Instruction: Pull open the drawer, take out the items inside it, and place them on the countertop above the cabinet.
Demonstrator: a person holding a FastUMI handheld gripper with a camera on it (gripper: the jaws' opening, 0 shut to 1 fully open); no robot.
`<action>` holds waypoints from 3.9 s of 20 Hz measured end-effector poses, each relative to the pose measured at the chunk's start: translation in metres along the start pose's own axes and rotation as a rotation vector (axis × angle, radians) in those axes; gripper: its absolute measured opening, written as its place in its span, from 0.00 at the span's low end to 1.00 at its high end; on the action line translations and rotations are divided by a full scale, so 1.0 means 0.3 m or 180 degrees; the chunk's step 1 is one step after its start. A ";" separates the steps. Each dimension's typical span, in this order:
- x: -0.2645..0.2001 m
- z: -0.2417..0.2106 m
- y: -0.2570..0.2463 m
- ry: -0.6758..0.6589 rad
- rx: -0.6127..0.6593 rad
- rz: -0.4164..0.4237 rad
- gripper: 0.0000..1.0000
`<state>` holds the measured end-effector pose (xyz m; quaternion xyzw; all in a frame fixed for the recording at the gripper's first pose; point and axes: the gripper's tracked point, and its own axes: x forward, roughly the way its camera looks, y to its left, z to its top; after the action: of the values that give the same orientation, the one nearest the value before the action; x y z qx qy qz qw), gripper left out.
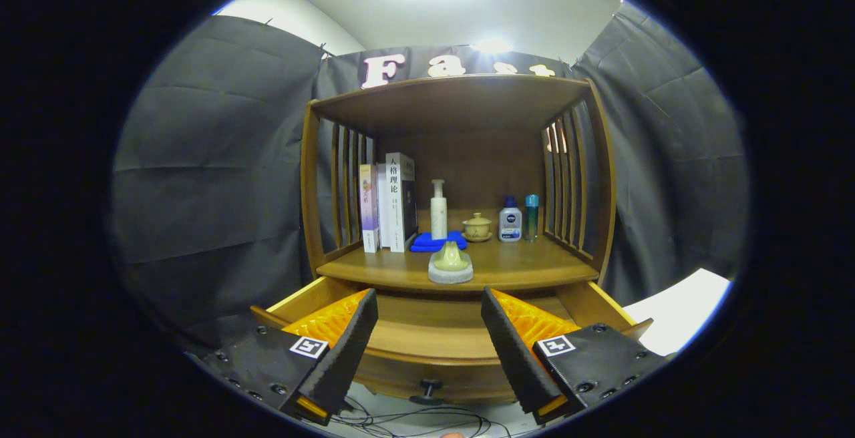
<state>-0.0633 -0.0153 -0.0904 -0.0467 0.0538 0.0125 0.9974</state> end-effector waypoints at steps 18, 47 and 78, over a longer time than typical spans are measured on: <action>-0.029 -0.394 0.024 0.0886 -0.0035 0.0018 0.98; 0.434 -0.429 -0.026 0.0751 -0.0022 -0.0464 0.95; 0.047 0.331 0.024 -0.0590 0.0234 -0.0186 0.95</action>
<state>-0.0391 0.0017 0.0058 -0.0103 -0.0397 -0.0143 0.9991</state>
